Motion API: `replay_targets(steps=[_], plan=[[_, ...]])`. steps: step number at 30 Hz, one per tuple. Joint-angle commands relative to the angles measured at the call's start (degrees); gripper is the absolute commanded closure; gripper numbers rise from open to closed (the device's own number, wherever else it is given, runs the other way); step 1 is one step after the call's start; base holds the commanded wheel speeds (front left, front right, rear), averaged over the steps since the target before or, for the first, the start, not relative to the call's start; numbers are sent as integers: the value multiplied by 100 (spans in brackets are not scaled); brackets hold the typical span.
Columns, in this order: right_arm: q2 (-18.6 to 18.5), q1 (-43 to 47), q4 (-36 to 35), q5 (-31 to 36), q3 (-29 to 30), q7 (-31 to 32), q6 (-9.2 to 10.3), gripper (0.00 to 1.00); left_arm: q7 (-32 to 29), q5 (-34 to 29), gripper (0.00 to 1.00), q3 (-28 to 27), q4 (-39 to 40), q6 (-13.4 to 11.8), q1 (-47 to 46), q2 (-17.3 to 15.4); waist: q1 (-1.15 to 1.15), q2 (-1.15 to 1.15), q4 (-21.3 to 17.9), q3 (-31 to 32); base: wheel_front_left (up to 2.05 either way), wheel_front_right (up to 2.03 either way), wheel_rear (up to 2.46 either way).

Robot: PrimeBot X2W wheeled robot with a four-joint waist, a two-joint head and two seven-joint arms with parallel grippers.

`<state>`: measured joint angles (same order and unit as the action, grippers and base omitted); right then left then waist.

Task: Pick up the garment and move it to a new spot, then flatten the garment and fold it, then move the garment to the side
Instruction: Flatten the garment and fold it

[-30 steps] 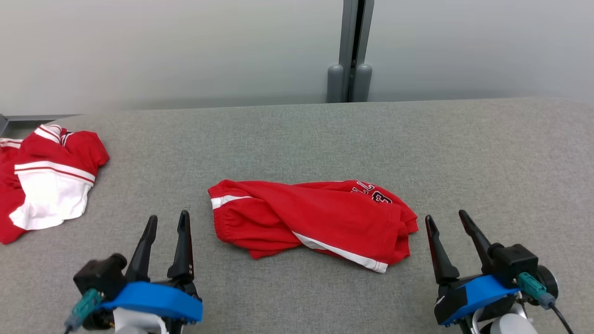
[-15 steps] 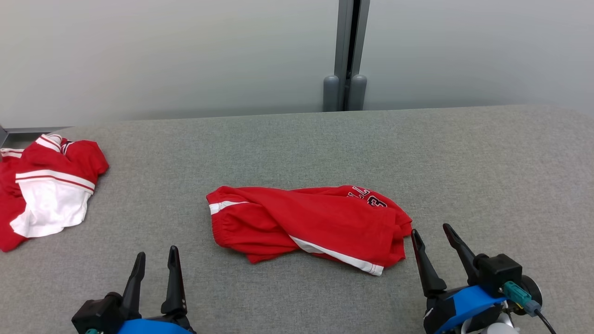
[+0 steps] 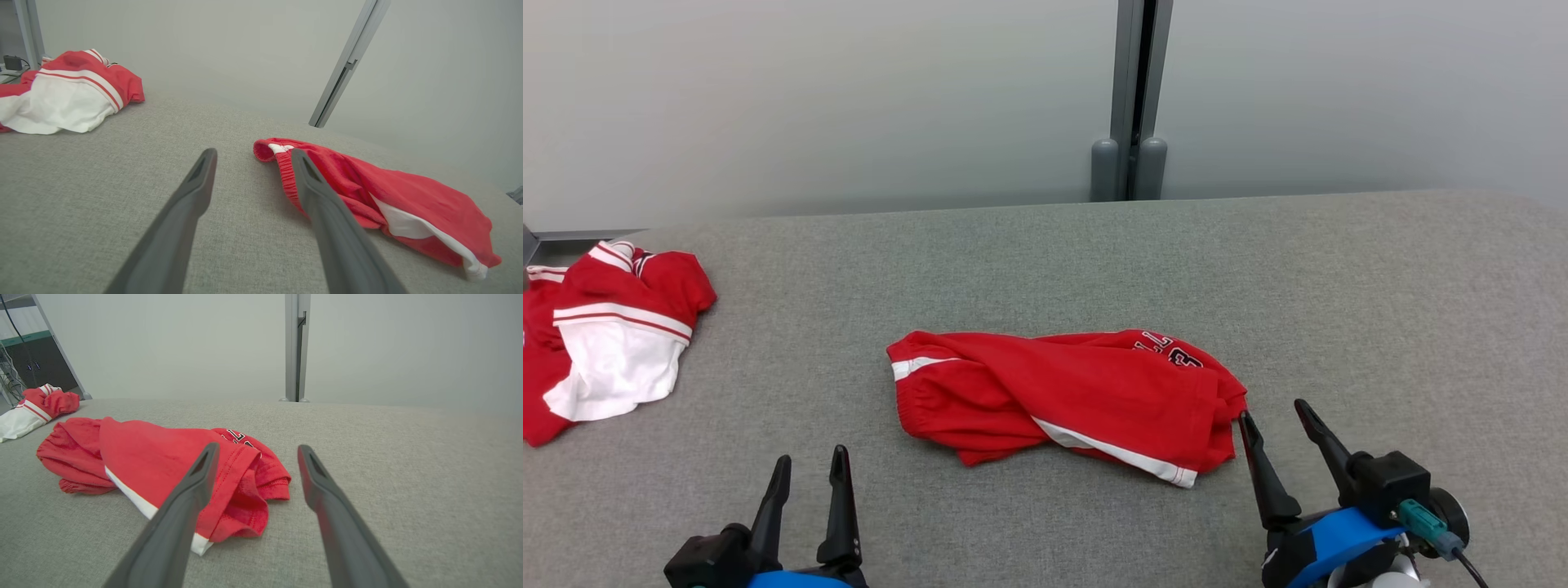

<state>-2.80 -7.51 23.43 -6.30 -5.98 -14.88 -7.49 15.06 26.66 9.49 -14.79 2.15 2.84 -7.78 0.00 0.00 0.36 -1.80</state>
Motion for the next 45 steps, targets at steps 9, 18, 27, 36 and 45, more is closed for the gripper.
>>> replay_targets(steps=[9, 18, 27, 36, 45], plan=[[-17, 253, 388, 134, -619, 181, -1, 0, 17, -92, 0, -9, -79, 93, 44, 63, 0, 0, 53, -38, 0, 0, 0], [-17, -253, 1273, 223, -1021, 166, -1, 0, 16, -155, 0, 21, -121, 147, -95, 111, 0, 0, 178, -196, 0, 0, 0], [-27, -637, 1820, 116, -1145, 75, 0, 0, 16, -160, 0, -45, -144, 170, -134, 120, 0, 0, 269, -278, 0, 0, 0], [-20, -852, 1797, 15, -1440, -15, -1, 0, 16, -205, 0, -85, -126, 181, -184, 146, 0, 0, 257, -356, 0, 0, 0], [-20, -928, 1619, 168, -1496, -35, -1, 0, 17, -221, 0, -121, -160, 211, -229, 178, 0, 0, 238, -410, 0, 0, 0]])
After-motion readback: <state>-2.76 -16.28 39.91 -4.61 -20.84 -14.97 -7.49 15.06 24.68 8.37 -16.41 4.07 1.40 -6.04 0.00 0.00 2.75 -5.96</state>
